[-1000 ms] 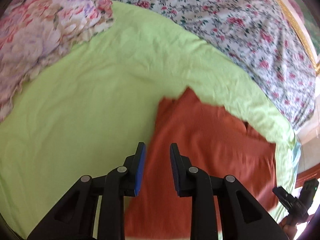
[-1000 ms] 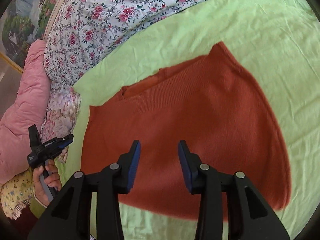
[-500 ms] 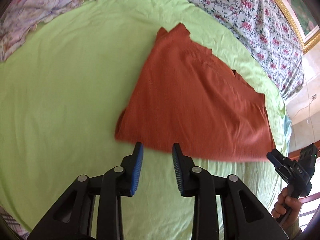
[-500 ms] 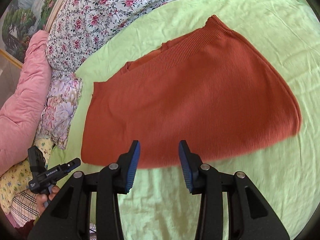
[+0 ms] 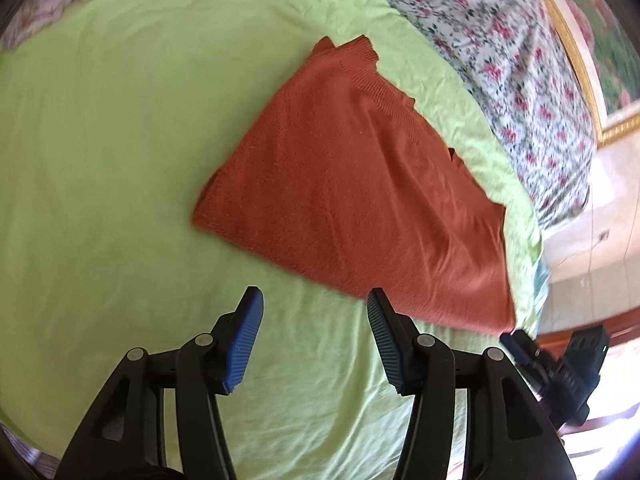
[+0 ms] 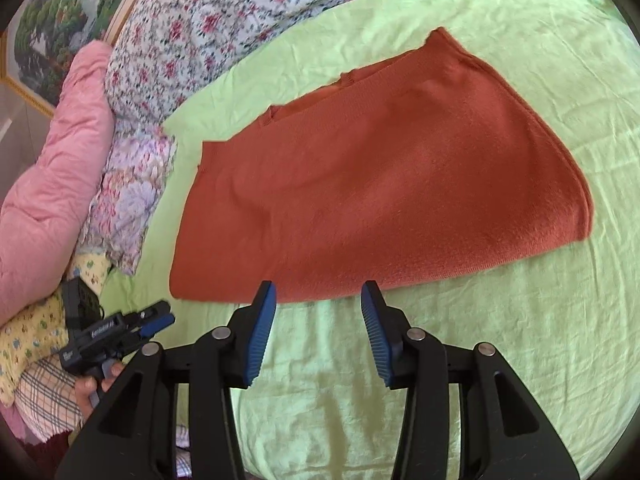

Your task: Fold small clothes

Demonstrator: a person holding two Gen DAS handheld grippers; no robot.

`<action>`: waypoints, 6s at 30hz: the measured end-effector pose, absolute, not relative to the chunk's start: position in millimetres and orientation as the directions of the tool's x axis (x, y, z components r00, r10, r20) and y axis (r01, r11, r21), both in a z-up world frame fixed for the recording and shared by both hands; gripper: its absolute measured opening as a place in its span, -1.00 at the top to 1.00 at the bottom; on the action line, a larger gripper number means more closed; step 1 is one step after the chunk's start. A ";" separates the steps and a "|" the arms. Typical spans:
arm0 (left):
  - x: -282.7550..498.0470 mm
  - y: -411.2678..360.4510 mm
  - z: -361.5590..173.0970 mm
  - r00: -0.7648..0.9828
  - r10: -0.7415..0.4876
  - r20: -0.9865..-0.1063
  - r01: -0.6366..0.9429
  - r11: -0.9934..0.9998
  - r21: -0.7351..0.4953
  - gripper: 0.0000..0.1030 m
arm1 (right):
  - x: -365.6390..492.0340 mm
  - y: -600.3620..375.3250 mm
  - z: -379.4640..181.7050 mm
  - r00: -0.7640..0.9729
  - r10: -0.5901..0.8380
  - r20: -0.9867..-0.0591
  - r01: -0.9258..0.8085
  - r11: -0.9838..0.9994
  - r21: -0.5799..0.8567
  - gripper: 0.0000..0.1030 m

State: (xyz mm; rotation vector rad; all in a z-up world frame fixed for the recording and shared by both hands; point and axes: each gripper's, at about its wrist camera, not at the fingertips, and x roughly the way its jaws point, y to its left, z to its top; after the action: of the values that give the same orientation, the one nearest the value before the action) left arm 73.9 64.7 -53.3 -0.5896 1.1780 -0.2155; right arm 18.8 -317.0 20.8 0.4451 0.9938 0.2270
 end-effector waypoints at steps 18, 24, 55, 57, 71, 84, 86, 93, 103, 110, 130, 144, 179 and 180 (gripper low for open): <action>111.9 70.1 -90.9 0.447 -0.427 -0.786 -0.328 0.740 -0.588 -0.26 | 31.3 -333.2 24.0 0.468 0.404 -0.786 -0.036 0.897 0.440 0.09; 133.2 78.0 -94.9 0.496 -0.386 -0.778 -0.380 0.709 -0.594 -0.23 | 44.7 -346.2 21.7 0.456 0.412 -0.789 -0.037 0.894 0.446 0.08; 112.2 -253.5 -50.3 0.480 -0.292 -0.828 0.457 0.888 -0.048 0.76 | 209.4 -411.8 -4.5 0.336 0.663 -0.669 -0.013 0.714 0.700 0.03; 110.5 -251.4 -50.2 0.481 -0.293 -0.826 0.461 0.886 -0.046 0.76 | 226.3 -398.6 -12.9 0.314 0.677 -0.666 -0.019 0.706 0.708 0.03; 92.6 -285.2 6.3 0.481 -0.475 -0.737 0.592 0.796 -0.127 0.78 | 239.2 -413.4 59.8 0.399 0.686 -0.609 -0.203 0.713 0.671 0.67; 82.4 -343.5 -44.0 0.414 -0.451 -0.791 0.644 0.759 -0.096 0.78 | 218.7 -491.2 8.1 0.440 0.600 -0.668 -0.075 0.766 0.639 0.68; 85.0 -346.9 -45.2 0.415 -0.447 -0.792 0.643 0.760 -0.092 0.77 | 219.3 -491.3 7.1 0.442 0.603 -0.664 -0.072 0.761 0.644 0.69; 79.6 -358.6 -45.7 0.357 -0.484 -0.799 0.671 0.728 -0.141 0.15 | 216.1 -502.8 -2.0 0.429 0.552 -0.715 -0.014 0.796 0.605 0.47; 60.2 -321.7 -30.8 0.297 -0.522 -0.799 0.702 0.687 -0.188 -0.11 | 176.2 -517.9 38.5 0.539 0.505 -0.674 0.028 0.789 0.614 0.39; 96.2 -254.0 -24.3 0.372 -0.451 -0.812 0.552 0.810 -0.197 -0.19 | 159.9 -486.9 33.9 0.499 0.515 -0.698 -0.003 0.806 0.592 0.17; 206.1 -183.0 -63.9 0.362 -0.385 -0.849 0.198 0.922 -0.333 -0.35 | 153.0 -485.9 47.5 0.543 0.518 -0.661 -0.032 0.800 0.600 0.82; 241.3 -197.5 -97.1 0.278 -0.431 -0.859 0.153 0.902 -0.403 -0.40 | 153.0 -507.0 -3.2 0.485 0.430 -0.761 0.049 0.856 0.514 0.81; 283.6 -175.5 -86.6 0.281 -0.540 -0.794 0.091 0.838 -0.538 -0.43 | 155.4 -504.7 -10.8 0.425 0.507 -0.750 0.108 0.794 0.598 -0.13; 274.5 -180.4 -91.5 0.251 -0.549 -0.797 0.100 0.834 -0.543 -0.53 | 154.8 -503.5 -14.8 0.415 0.510 -0.754 0.106 0.796 0.596 -0.13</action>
State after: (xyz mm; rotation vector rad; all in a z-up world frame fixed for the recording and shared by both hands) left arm 274.5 -180.4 -91.5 -0.4253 1.2467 -0.4598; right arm 154.8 -503.5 -14.8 0.6310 1.1322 0.2755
